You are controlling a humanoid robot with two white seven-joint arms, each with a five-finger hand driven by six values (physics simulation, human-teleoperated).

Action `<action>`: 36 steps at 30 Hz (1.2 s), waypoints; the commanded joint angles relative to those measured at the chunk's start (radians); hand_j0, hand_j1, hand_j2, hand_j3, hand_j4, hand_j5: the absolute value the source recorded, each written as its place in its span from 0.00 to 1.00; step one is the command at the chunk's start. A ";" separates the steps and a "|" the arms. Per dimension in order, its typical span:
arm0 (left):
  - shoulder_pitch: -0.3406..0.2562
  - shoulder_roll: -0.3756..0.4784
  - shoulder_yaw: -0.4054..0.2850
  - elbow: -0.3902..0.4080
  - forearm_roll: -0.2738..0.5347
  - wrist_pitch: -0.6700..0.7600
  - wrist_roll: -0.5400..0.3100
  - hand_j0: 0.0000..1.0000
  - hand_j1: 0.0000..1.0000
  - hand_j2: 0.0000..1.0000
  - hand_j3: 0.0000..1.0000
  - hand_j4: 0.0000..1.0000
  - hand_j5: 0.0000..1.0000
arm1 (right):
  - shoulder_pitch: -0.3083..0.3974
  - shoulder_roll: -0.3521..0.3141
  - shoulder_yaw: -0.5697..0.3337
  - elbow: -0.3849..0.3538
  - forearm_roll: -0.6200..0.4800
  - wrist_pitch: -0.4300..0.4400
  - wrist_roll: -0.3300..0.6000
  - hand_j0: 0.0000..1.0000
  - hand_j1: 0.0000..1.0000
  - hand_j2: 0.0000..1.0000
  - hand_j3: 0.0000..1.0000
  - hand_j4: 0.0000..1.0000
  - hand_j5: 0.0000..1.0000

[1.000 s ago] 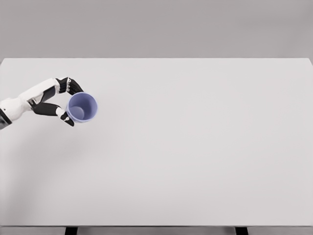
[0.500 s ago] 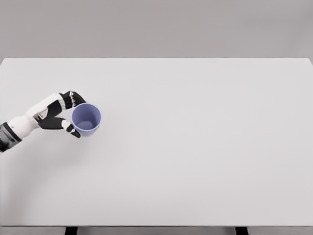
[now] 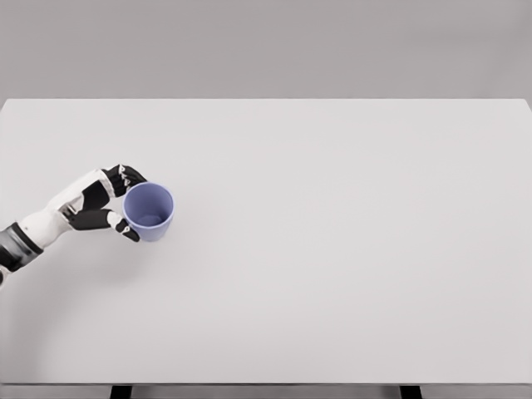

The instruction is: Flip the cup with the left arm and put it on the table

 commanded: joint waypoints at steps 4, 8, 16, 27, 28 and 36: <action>0.006 -0.012 0.002 -0.001 0.007 0.001 0.000 0.43 0.43 0.43 0.43 0.43 0.43 | 0.000 0.000 0.000 0.000 0.001 0.000 0.000 1.00 1.00 1.00 1.00 1.00 1.00; 0.008 -0.013 0.000 -0.001 0.007 0.001 0.000 0.46 0.46 0.46 0.46 0.46 0.46 | 0.000 0.000 0.000 0.000 0.001 0.001 0.000 1.00 1.00 1.00 1.00 1.00 1.00; 0.009 -0.013 -0.004 -0.001 -0.004 0.001 0.000 0.61 0.61 0.61 0.61 0.61 0.61 | 0.000 0.000 0.000 0.002 0.001 0.000 0.000 1.00 1.00 1.00 1.00 1.00 1.00; 0.026 -0.013 -0.001 -0.001 -0.007 -0.001 0.000 0.78 0.78 0.78 0.78 0.78 0.78 | 0.000 0.000 0.000 0.000 -0.001 0.000 0.000 1.00 1.00 1.00 1.00 1.00 1.00; 0.026 -0.013 -0.003 -0.002 -0.008 -0.001 0.000 0.79 0.79 0.79 0.79 0.79 0.79 | 0.000 0.000 0.000 0.000 0.001 0.001 0.000 1.00 1.00 1.00 1.00 1.00 1.00; 0.029 -0.013 -0.003 -0.001 -0.010 -0.001 0.000 0.88 0.88 0.88 0.88 0.88 0.88 | 0.000 0.000 0.000 0.000 0.001 0.000 0.000 1.00 1.00 1.00 1.00 1.00 1.00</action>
